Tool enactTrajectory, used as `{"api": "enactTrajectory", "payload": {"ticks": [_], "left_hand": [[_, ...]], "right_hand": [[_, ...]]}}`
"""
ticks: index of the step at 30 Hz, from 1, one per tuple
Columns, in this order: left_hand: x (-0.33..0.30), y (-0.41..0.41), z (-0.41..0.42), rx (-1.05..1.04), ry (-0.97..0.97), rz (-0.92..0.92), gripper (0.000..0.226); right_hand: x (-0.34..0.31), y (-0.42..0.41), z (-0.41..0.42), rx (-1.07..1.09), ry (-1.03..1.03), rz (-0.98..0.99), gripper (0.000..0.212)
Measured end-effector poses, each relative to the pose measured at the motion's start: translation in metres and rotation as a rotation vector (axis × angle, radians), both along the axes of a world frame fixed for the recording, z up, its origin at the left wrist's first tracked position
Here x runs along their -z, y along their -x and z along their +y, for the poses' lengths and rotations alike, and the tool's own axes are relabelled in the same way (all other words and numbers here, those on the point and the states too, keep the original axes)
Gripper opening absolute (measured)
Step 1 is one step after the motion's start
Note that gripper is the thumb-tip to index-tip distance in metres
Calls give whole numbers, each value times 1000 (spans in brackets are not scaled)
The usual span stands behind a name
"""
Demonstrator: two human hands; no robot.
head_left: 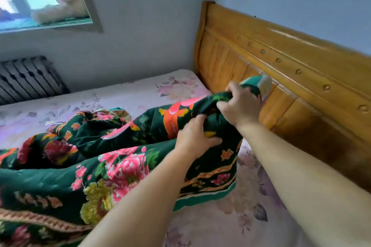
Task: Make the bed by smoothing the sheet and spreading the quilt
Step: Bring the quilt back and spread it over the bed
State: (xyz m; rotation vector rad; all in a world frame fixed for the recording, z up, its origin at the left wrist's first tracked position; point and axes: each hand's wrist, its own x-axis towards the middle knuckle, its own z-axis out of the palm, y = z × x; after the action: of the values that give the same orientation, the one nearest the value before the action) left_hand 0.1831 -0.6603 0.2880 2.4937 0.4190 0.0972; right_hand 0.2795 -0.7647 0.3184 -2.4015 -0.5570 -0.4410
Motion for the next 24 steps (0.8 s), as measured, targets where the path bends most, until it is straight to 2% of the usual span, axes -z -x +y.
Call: {"api": "enactTrajectory", "payload": {"ticks": [2,4,5,7,11,24], "left_hand": [[31,-4,-6,-2,41,189,85],[57,-2,-6,-33,62,334,80],[68,0,-5,-52,62,391,76],[84,5,-3,-90,73,480,70],[100,6,-4,-160,128,577,64],[106,26,5,-240,235,557,59]], "right_hand": [[45,-27,-20,81,232,203,32],[87,-45,-41,159,487,429,37],[103,-51,-50,173,550,509,37],[127,-57,-63,158,576,605,35],[147,-62,-63,106,580,644,34],[157,-41,-19,-119,527,725,21]]}}
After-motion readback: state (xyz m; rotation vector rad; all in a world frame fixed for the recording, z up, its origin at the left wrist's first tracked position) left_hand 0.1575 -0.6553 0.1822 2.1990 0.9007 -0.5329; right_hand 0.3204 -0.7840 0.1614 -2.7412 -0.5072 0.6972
